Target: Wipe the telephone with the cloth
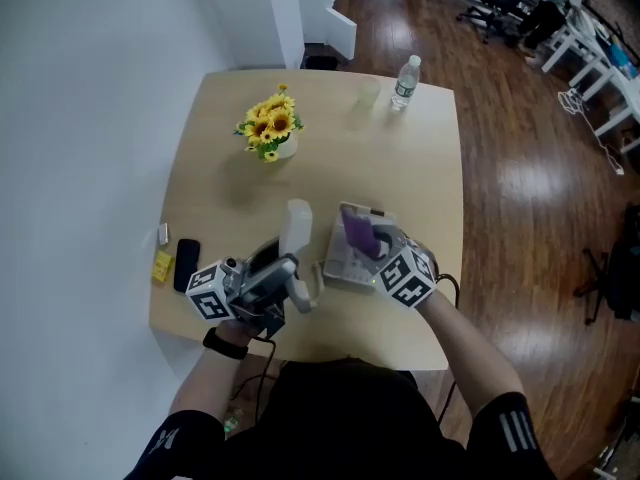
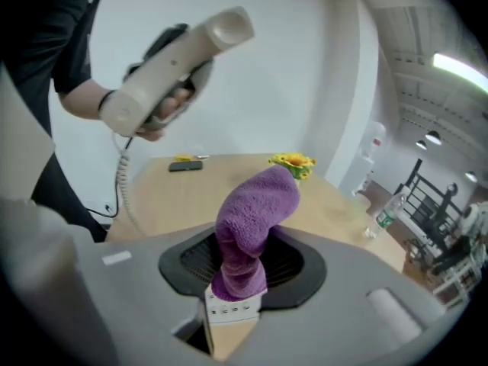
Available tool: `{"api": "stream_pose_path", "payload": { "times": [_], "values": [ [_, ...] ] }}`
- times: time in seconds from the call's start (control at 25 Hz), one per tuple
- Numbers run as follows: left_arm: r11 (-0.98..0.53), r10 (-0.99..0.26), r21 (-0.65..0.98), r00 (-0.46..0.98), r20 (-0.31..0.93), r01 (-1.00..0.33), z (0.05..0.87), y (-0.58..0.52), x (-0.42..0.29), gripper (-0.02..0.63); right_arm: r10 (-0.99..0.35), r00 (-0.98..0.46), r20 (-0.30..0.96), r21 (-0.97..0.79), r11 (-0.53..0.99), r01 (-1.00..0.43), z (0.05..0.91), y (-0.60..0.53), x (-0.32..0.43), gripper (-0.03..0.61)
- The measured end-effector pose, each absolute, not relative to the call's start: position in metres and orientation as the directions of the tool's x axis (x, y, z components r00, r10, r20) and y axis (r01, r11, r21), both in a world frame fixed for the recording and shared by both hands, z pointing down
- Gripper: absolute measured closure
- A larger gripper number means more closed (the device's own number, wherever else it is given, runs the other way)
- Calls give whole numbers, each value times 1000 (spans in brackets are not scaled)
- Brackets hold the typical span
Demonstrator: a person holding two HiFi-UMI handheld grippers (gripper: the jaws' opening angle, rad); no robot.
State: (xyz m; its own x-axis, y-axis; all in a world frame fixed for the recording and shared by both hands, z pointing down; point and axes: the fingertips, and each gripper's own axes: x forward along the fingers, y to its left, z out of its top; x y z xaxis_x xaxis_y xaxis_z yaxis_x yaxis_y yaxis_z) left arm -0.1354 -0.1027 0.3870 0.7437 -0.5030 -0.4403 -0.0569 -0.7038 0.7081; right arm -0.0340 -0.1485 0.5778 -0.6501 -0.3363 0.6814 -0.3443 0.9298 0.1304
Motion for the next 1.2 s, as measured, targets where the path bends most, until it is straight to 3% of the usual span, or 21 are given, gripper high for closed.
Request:
{"api": "stream_pose_path", "payload": {
  "times": [0.12,0.44,0.76,1.0,1.2],
  "values": [
    [-673,-534,734,745,-400,-89,402,-99,-141,402,-377,-576,725,163,907,-388,605,-192,-36,443],
    [-605,-593,783,737,-324,-143,430,-92,-152,402,-346,-394,851,241,925,-293,685,-235,-53,443],
    [-564,-626,808,725,-287,-168,449,-91,-165,402,-282,-396,874,202,951,-232,710,-205,-69,443],
    [-574,-608,803,740,-287,-160,448,-102,-160,402,-311,-397,864,273,950,-151,721,-179,-69,443],
    [-583,-590,799,754,-288,-151,445,-105,-152,402,-260,-381,887,292,956,29,728,-136,-73,443]
  ]
}}
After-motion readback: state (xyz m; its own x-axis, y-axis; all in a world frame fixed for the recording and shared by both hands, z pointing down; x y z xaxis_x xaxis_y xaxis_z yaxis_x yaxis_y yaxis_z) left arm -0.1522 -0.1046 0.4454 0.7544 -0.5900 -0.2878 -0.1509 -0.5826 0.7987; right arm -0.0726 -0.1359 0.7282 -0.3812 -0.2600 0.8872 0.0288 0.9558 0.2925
